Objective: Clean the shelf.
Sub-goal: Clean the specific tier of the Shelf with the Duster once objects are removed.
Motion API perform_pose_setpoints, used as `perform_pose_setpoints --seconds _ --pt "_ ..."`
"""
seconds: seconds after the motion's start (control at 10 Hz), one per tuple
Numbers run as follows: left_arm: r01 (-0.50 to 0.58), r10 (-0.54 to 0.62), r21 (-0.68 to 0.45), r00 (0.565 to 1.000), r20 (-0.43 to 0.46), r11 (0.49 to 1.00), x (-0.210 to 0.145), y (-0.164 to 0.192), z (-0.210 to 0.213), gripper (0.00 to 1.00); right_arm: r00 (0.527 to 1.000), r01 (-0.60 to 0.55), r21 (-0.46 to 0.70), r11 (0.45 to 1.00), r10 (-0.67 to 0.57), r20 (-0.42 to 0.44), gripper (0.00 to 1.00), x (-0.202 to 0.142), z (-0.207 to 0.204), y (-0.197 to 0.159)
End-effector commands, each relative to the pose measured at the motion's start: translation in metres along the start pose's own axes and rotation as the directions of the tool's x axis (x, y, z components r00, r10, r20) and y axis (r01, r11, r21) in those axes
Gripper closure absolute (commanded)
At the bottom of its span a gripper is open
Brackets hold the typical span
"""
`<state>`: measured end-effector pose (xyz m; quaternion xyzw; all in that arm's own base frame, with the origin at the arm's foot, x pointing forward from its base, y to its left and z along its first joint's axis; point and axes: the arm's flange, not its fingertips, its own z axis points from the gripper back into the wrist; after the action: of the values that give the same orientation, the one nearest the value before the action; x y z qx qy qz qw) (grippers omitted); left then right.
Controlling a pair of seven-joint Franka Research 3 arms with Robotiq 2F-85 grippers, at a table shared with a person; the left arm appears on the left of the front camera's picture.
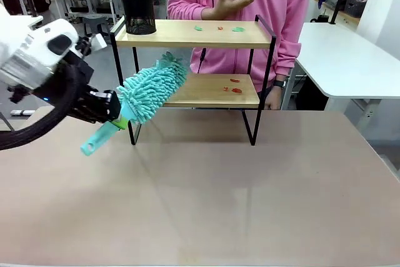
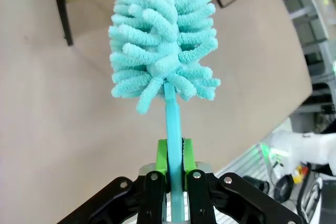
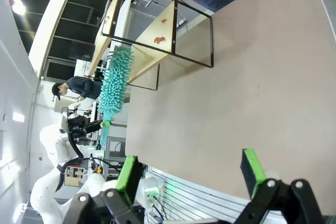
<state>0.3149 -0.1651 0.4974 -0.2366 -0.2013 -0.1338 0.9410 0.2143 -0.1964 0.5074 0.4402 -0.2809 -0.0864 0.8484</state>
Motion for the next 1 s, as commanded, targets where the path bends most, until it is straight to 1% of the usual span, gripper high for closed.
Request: perform_pose_setpoints --seconds 0.0,0.1,0.2,0.3,0.4,0.5,0.6,0.7,0.9 --pt "-0.047 0.041 0.101 0.997 0.062 0.994 0.008 -0.002 -0.014 0.88 1.000 -0.024 0.016 1.000 0.024 0.008 0.00 0.002 -0.001 0.001" --pt "-0.080 0.067 0.147 0.994 0.091 0.986 0.013 -0.002 -0.020 0.88 1.000 -0.024 0.016 1.000 0.024 0.008 0.00 0.002 -0.001 0.001" --pt "-0.091 0.078 0.135 0.992 0.097 0.987 0.017 -0.001 -0.022 0.88 1.000 -0.024 0.016 1.000 0.024 0.008 0.00 0.002 -0.001 0.001" --pt "-0.103 0.084 0.151 0.989 0.122 0.983 0.019 0.000 -0.022 0.88 1.000 -0.024 0.016 1.000 0.024 0.008 0.00 0.002 -0.001 0.001" --pt "-0.102 0.084 0.157 0.990 0.116 0.982 0.022 0.000 -0.025 0.88 1.000 -0.024 0.016 1.000 0.024 0.008 0.00 0.002 -0.001 0.001" --pt "-0.091 0.079 0.155 0.993 0.084 0.984 0.027 0.001 -0.033 0.88 1.000 -0.024 0.016 1.000 0.024 0.008 0.00 0.002 -0.001 0.001" --pt "-0.092 0.078 0.174 0.993 0.088 0.980 0.033 0.000 -0.040 0.88 1.000 -0.024 0.016 1.000 0.024 0.008 0.00 0.002 -0.001 0.001" --pt "-0.080 0.060 0.197 0.993 0.104 0.977 0.046 -0.002 -0.048 0.88 1.000 -0.024 0.016 1.000 0.024 0.008 0.00 0.002 -0.001 0.001" --pt "-0.054 0.036 0.161 0.993 0.111 0.986 0.073 -0.017 -0.050 0.88 1.000 -0.024 0.016 1.000 0.024 0.008 0.00 0.002 -0.001 0.001"
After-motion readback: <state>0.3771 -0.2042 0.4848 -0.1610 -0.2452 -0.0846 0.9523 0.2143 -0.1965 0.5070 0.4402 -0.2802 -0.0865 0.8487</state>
